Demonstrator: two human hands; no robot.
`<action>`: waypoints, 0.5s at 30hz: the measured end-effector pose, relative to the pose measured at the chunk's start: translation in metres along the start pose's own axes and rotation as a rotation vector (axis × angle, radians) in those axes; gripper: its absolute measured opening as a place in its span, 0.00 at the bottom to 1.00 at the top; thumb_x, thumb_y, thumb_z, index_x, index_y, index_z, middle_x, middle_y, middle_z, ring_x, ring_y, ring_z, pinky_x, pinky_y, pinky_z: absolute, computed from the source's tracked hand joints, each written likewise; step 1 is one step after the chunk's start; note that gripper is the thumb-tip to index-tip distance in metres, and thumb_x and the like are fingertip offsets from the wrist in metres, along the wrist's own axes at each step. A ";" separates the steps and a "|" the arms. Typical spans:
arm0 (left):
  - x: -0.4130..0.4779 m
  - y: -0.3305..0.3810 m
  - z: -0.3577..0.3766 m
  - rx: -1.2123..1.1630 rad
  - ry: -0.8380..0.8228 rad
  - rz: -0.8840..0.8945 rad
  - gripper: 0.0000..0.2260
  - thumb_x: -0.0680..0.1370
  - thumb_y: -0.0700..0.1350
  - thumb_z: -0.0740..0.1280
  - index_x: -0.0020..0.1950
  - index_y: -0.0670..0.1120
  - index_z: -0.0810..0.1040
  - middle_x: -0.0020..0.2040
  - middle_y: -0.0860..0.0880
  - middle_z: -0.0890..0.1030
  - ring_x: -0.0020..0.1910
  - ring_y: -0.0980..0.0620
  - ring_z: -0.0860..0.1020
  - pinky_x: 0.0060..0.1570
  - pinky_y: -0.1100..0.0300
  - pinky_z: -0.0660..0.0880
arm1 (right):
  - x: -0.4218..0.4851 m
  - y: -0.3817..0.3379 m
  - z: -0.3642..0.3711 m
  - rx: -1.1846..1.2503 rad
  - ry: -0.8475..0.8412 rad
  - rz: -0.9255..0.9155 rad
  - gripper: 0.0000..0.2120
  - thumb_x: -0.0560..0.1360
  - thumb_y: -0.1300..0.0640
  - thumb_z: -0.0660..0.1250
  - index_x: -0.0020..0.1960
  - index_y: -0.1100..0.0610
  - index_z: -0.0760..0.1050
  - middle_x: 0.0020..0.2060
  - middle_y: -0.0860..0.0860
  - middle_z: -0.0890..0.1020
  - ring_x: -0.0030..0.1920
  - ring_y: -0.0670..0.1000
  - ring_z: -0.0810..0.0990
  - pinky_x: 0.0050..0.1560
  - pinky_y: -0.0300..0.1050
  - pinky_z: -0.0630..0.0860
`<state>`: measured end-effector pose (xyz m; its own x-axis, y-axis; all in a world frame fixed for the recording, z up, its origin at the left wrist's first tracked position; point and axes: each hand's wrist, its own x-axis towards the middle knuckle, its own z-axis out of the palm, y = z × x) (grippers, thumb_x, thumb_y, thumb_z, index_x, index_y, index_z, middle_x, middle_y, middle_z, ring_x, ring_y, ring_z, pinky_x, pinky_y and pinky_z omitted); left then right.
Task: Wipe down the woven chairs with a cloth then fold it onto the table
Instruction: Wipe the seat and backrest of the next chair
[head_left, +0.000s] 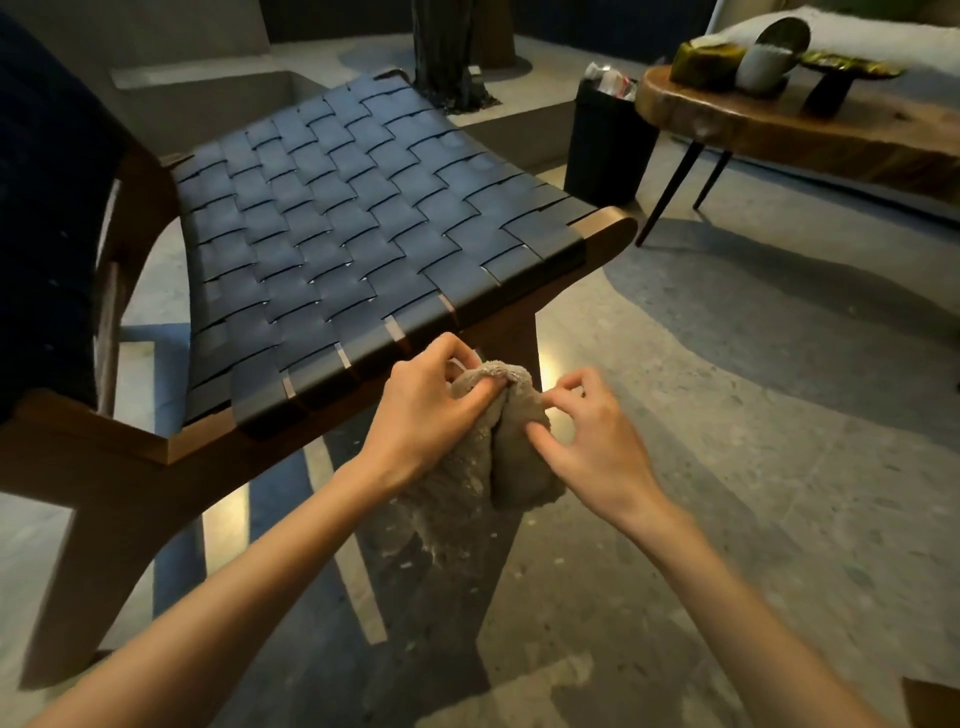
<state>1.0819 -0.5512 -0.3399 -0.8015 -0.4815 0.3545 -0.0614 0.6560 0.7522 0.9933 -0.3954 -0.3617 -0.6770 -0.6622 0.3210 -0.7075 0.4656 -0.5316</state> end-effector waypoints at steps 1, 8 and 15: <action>0.004 0.003 -0.001 -0.001 0.006 0.002 0.08 0.74 0.52 0.70 0.46 0.52 0.74 0.39 0.57 0.78 0.39 0.62 0.78 0.39 0.71 0.75 | 0.004 0.004 -0.005 -0.054 0.033 -0.002 0.06 0.76 0.52 0.67 0.52 0.52 0.79 0.45 0.44 0.71 0.44 0.45 0.73 0.37 0.30 0.65; 0.049 0.036 0.005 0.373 0.098 0.385 0.08 0.79 0.53 0.64 0.51 0.49 0.75 0.44 0.55 0.78 0.37 0.57 0.75 0.37 0.63 0.72 | 0.072 0.014 -0.052 -0.012 0.472 0.080 0.08 0.78 0.58 0.64 0.56 0.52 0.77 0.50 0.47 0.77 0.45 0.39 0.72 0.41 0.26 0.69; 0.101 0.044 0.014 0.467 0.197 0.338 0.14 0.79 0.54 0.62 0.57 0.46 0.72 0.51 0.48 0.76 0.38 0.54 0.73 0.35 0.61 0.68 | 0.131 0.003 -0.034 0.520 0.623 0.163 0.17 0.80 0.56 0.60 0.68 0.56 0.61 0.65 0.57 0.67 0.56 0.46 0.72 0.50 0.35 0.76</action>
<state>0.9905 -0.5629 -0.2790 -0.6994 -0.2717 0.6610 -0.1132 0.9554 0.2729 0.8960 -0.4609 -0.2946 -0.8593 -0.0920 0.5031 -0.5105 0.0956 -0.8546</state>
